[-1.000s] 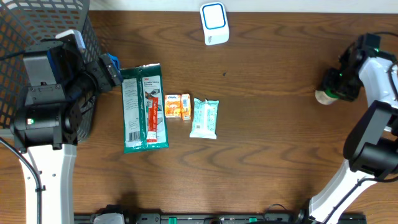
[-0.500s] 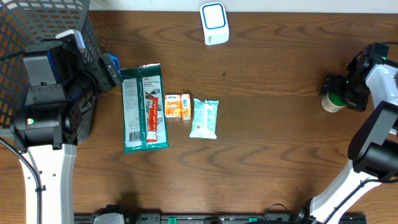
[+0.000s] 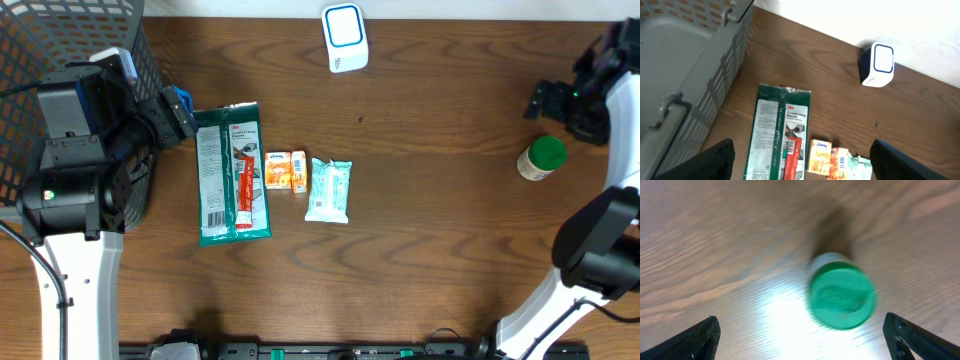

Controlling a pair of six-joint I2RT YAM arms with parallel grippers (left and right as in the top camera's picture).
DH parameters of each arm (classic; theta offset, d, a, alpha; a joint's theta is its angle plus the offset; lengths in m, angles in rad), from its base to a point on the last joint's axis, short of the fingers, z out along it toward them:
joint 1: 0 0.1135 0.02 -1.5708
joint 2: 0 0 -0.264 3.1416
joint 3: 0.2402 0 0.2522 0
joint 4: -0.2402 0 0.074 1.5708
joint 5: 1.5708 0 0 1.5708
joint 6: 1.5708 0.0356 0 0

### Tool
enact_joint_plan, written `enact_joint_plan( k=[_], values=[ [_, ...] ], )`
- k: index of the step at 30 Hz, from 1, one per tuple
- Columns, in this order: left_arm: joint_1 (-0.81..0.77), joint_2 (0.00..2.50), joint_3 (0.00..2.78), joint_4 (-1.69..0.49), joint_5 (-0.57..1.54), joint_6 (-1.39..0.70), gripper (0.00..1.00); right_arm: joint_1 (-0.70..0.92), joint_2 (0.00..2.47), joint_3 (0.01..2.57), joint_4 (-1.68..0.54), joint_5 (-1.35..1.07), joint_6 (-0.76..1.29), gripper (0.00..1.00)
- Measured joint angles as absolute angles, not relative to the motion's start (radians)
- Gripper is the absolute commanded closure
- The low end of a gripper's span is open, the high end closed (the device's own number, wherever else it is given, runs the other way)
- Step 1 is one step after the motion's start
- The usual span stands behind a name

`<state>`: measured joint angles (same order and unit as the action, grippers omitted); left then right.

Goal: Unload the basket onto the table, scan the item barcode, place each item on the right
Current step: 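Carry the jar to the table's right side and release it, then move the right gripper to the mint-green wipes pouch and grasp it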

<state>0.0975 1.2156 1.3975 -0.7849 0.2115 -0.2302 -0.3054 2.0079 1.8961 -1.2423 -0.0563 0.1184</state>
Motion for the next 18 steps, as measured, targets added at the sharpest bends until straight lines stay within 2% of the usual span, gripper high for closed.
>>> enact_joint_plan(
  k=[9,12,15,17,18],
  values=[
    [0.097,1.216,1.398,-0.785,0.211,-0.23,0.13,-0.073,1.99,1.879,-1.252,-0.236,0.13,0.03],
    [0.097,1.216,1.398,-0.785,0.212,-0.23,0.13,0.019,1.99,1.84,-1.225,-0.292,0.134,0.14],
    [0.097,1.216,1.398,-0.785,0.211,-0.23,0.13,0.13,1.99,1.787,-1.179,-0.324,0.14,0.31],
    [0.097,1.216,1.398,-0.785,0.211,-0.23,0.13,0.201,1.99,1.749,-1.137,-0.335,0.142,0.47],
    [0.097,1.216,1.398,-0.785,0.212,-0.23,0.13,0.239,1.99,1.729,-1.113,-0.34,0.143,0.5]
  ],
)
